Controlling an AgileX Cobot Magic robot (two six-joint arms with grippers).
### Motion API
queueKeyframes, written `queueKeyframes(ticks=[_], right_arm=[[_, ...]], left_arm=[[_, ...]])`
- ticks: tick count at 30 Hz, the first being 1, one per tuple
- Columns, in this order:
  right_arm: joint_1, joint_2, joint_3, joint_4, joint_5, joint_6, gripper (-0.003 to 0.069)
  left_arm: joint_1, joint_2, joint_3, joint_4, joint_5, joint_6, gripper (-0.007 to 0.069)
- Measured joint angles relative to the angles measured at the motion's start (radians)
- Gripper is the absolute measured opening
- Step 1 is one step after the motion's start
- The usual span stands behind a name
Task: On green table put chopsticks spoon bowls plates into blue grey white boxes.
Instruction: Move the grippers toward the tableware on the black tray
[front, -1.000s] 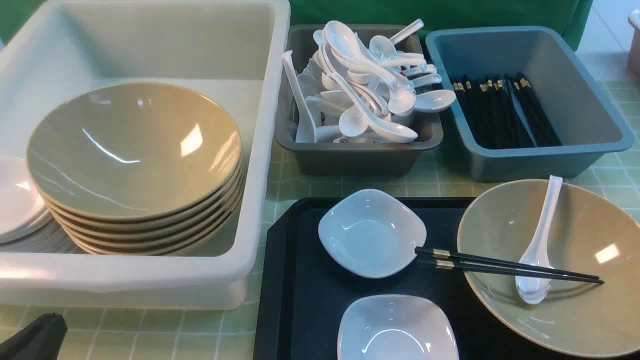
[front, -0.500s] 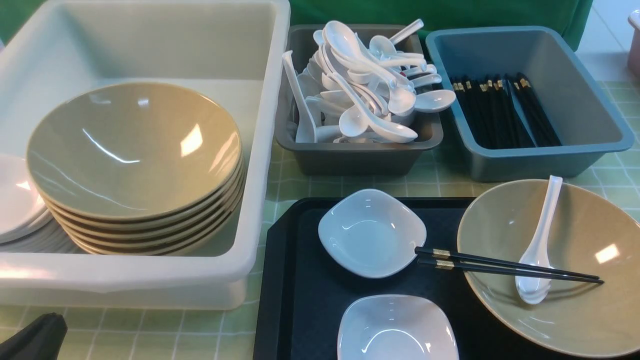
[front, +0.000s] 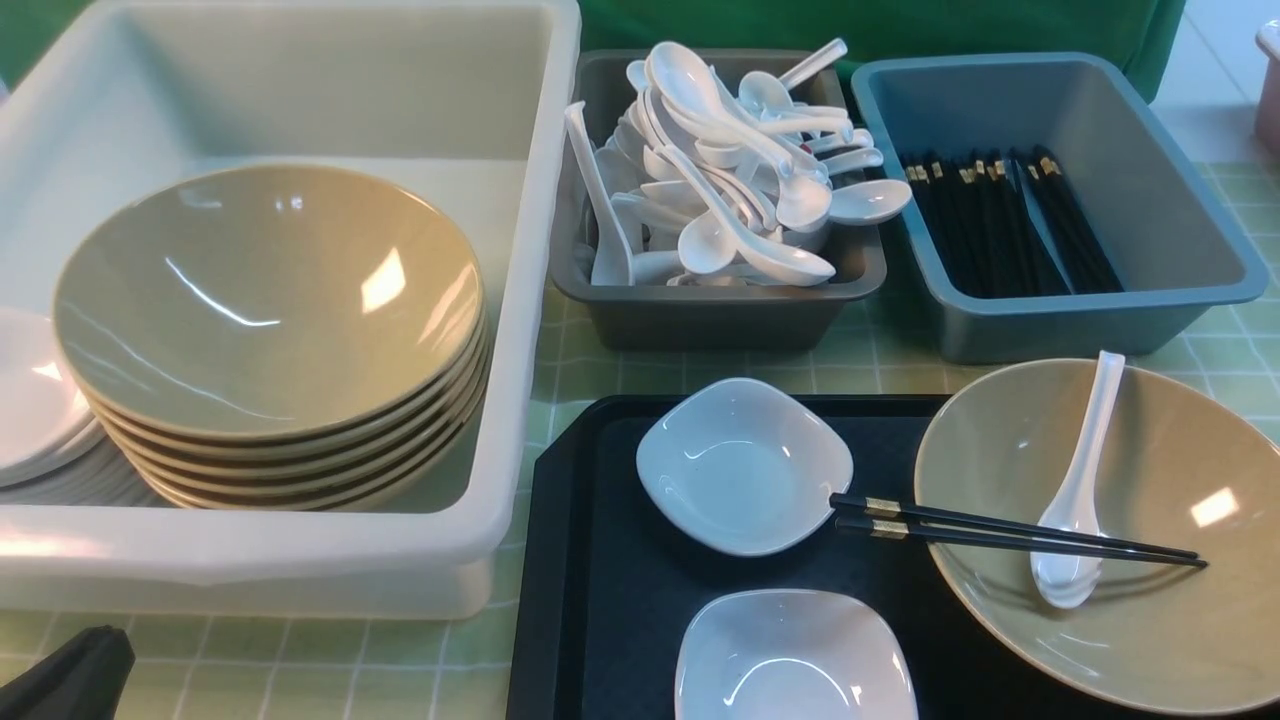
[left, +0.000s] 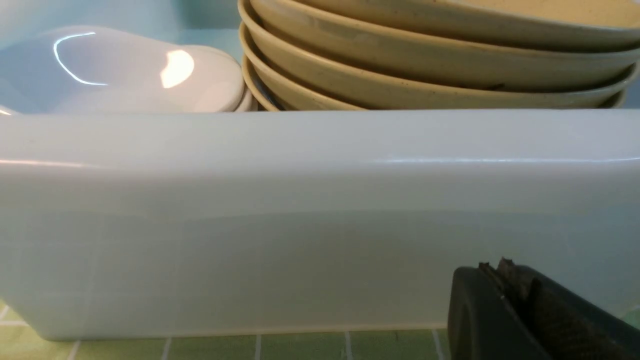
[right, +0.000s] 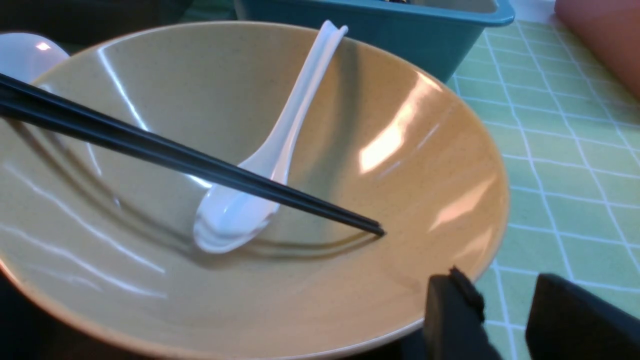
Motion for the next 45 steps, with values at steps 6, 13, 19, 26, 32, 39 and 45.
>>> queueKeyframes(ticks=[6,13,19,26,32,39,45], right_arm=[[0.000,0.000,0.000,0.000,0.000,0.000,0.0236],[0.000,0.000,0.007,0.000,-0.042,-0.001,0.0236],[0.000,0.000,0.023,0.000,-0.263,0.025,0.0236],[0.000,0.000,0.023,0.000,-0.677,0.259,0.0236],[0.000,0.004,-0.020,0.007,-0.869,0.451,0.0236],[0.000,0.182,-0.438,0.009,-0.663,0.483,0.0236],[0.000,0.422,-0.771,0.009,-0.170,0.289,0.0236]], left_arm=[[0.000,0.000,0.000,0.000,0.000,0.000,-0.0001],[0.000,0.000,0.003,-0.020,-0.081,-0.022,-0.0001],[0.000,0.000,0.003,-0.152,-0.406,-0.142,-0.0001],[0.000,0.000,0.003,-0.228,-0.716,-0.264,-0.0001],[0.000,0.002,-0.146,-0.210,-0.773,-0.397,-0.0001],[0.000,0.212,-0.599,-0.110,-0.431,-0.412,-0.0001],[0.000,0.515,-0.822,-0.020,0.090,-0.381,-0.0001]])
